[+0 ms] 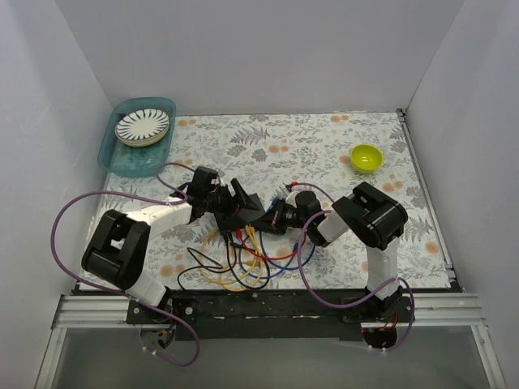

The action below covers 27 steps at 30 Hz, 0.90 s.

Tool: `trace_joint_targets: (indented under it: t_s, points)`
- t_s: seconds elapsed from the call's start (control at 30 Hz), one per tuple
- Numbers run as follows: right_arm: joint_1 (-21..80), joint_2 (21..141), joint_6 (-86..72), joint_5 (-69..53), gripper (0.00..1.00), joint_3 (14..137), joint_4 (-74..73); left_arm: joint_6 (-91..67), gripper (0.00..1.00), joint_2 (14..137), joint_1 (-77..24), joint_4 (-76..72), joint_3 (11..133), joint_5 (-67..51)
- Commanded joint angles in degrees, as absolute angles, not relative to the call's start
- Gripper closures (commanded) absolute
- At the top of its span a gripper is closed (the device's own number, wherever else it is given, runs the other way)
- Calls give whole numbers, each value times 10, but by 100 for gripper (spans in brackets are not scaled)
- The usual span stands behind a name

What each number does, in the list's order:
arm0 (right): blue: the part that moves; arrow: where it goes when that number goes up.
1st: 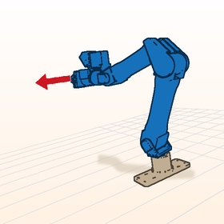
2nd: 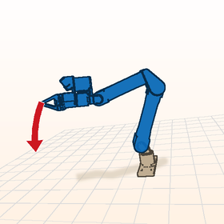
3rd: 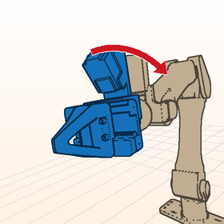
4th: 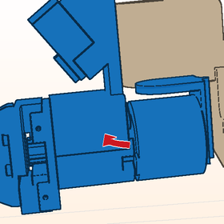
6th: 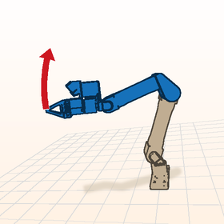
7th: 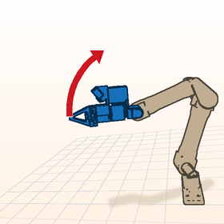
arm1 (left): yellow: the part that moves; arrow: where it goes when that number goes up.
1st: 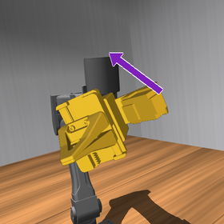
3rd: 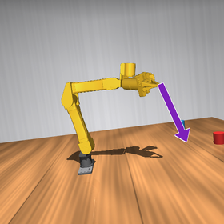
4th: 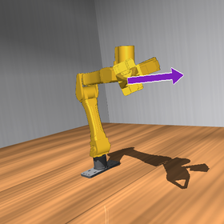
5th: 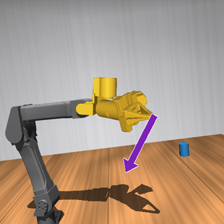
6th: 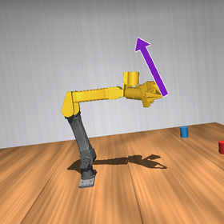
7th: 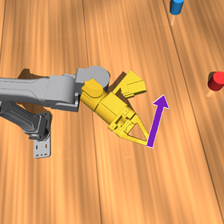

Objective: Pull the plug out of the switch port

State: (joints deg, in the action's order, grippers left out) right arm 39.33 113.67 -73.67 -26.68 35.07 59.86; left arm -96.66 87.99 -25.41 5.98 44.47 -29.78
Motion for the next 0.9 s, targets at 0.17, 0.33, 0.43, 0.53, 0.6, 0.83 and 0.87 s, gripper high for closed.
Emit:
trace_joint_targets:
  t_s: [0.17,0.33,0.43,0.53,0.6,0.83,0.87]
  points:
    - [398,1119,-709,-277,99,368,579,-970,27,901,-255,45,412,-316]
    - [401,1105,-673,-287,99,371,536,-968,27,925,-255,41,409,-302]
    - [403,1099,-657,-293,99,367,521,-969,27,949,-254,40,420,-289]
    - [405,1092,-636,-301,99,364,502,-969,27,971,-252,47,444,-273]
    - [407,1088,-627,-306,99,363,490,-967,27,985,-249,52,456,-266]
    - [411,1081,-605,-327,99,347,481,-963,27,1002,-238,59,496,-265]
    - [411,1078,-603,-332,99,345,479,-962,27,1002,-235,59,500,-265]
